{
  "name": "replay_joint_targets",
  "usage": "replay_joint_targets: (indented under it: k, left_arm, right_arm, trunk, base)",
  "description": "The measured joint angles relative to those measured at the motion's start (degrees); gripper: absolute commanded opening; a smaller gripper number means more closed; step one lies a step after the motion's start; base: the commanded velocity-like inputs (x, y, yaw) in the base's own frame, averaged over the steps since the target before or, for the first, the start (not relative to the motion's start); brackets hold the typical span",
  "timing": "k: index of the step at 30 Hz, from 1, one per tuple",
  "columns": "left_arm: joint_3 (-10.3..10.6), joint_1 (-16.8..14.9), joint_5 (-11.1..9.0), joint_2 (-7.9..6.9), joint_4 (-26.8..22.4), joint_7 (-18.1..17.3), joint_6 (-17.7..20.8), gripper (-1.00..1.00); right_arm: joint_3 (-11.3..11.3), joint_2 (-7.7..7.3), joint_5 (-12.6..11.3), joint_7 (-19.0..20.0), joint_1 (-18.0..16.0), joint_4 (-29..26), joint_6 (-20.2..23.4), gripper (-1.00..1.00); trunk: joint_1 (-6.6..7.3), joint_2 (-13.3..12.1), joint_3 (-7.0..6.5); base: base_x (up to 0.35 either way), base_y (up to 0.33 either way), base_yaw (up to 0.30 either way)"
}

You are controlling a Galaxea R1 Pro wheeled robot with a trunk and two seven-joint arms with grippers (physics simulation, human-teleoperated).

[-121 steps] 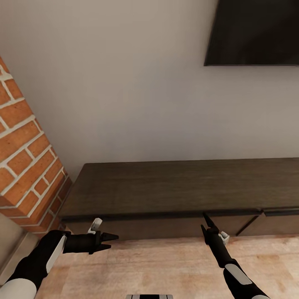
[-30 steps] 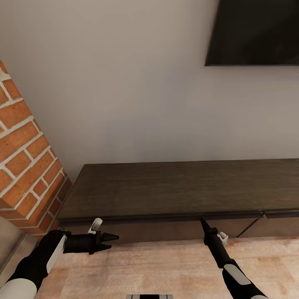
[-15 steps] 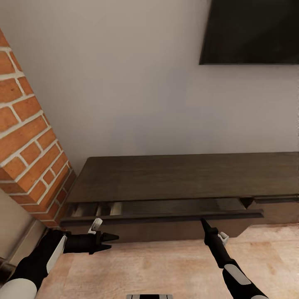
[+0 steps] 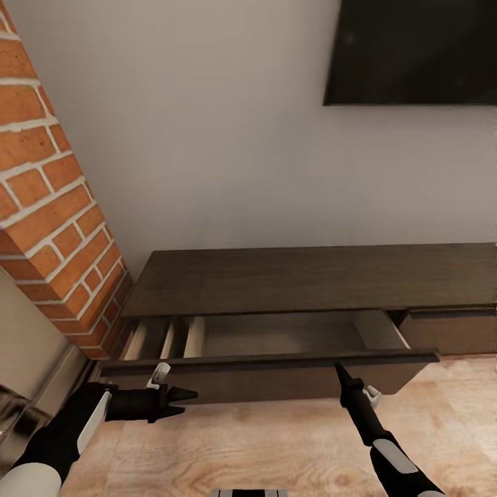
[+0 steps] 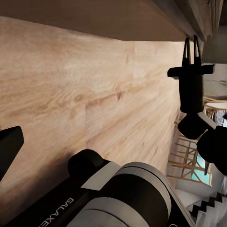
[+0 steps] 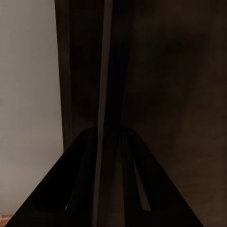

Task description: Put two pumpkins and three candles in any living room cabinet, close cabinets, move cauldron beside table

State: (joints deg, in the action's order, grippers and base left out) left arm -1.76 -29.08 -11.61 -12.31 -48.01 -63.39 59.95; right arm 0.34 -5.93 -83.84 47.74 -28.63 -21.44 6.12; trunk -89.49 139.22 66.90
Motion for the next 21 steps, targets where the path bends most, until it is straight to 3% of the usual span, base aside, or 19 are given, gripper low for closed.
replay_joint_targets:
  k: [21]
  left_arm:
    - [0.00, 0.01, 0.00, 0.00, -0.01, 0.01, 0.00, 1.00]
  right_arm:
    - [-0.26, -0.01, -0.16, -0.01, 0.00, 0.04, 0.00, -1.00]
  trunk:
    - [0.00, 0.00, 0.00]
  base:
    - [-0.135, 0.000, 0.000]
